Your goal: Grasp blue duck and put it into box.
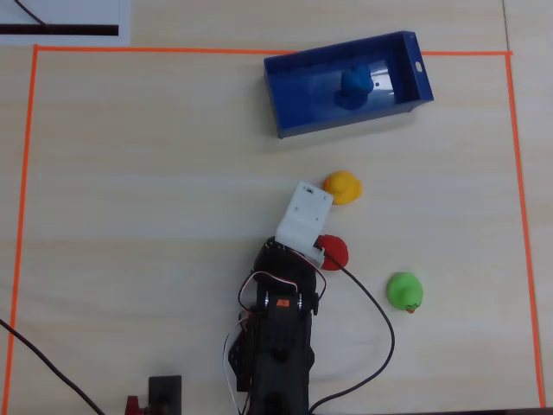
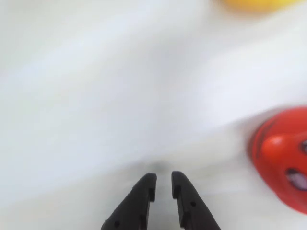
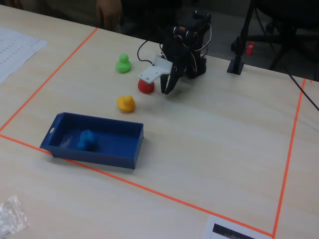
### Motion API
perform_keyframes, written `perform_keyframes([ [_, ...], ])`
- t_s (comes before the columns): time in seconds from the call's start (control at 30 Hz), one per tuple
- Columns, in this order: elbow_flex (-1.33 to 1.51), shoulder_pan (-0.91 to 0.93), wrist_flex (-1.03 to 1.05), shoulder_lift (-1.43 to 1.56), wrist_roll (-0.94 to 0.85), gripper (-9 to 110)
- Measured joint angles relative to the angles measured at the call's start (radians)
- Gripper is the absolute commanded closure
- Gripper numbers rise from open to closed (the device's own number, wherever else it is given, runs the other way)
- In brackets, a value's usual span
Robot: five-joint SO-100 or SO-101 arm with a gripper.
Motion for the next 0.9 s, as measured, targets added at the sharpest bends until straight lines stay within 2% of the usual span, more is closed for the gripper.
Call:
perform_keyframes([
  [0.2, 0.002, -0.028, 0.100, 0.012, -0.097, 101],
  [0.9, 0.002, -0.026, 0.101, 0.014, -0.098, 99],
])
